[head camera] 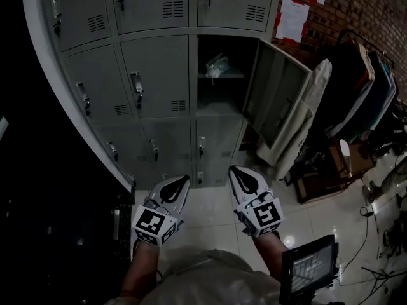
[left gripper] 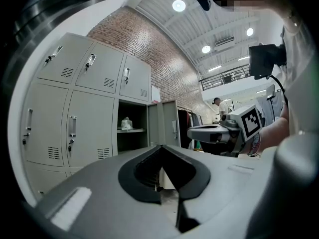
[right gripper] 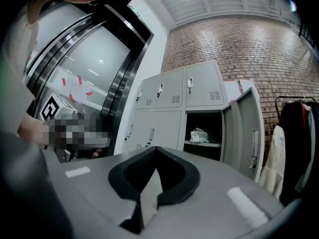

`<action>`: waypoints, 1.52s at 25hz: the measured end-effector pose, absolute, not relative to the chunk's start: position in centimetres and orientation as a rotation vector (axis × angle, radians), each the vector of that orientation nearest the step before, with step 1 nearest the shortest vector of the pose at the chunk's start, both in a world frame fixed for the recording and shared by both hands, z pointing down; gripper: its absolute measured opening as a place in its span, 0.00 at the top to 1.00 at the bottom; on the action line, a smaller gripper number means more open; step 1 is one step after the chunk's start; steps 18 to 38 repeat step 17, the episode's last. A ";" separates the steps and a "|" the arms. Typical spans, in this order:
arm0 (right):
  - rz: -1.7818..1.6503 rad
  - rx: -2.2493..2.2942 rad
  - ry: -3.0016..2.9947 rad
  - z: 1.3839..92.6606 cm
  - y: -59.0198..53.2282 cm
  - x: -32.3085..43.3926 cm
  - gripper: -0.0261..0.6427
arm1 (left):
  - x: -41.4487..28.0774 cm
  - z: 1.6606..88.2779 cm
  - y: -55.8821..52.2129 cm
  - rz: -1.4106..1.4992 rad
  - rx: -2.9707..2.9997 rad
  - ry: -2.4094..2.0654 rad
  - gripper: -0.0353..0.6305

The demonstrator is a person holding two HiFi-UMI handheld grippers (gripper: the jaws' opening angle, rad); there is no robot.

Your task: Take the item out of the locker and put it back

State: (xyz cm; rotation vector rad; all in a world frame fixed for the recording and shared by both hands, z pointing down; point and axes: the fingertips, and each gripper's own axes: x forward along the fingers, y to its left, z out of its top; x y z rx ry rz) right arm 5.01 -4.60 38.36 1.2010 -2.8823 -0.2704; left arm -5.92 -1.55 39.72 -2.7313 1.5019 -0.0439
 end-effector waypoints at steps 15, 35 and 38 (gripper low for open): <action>-0.310 1.249 -2.873 37.4 -4.7 4.5 0.96 | -6.7 39.1 -2.1 -0.001 -2.747 1.479 0.94; -0.319 1.250 -2.872 37.3 -4.8 4.3 0.96 | -7.0 39.0 -2.2 0.000 -2.743 1.478 0.94; -0.319 1.250 -2.872 37.3 -4.8 4.3 0.96 | -7.0 39.0 -2.2 0.000 -2.743 1.478 0.94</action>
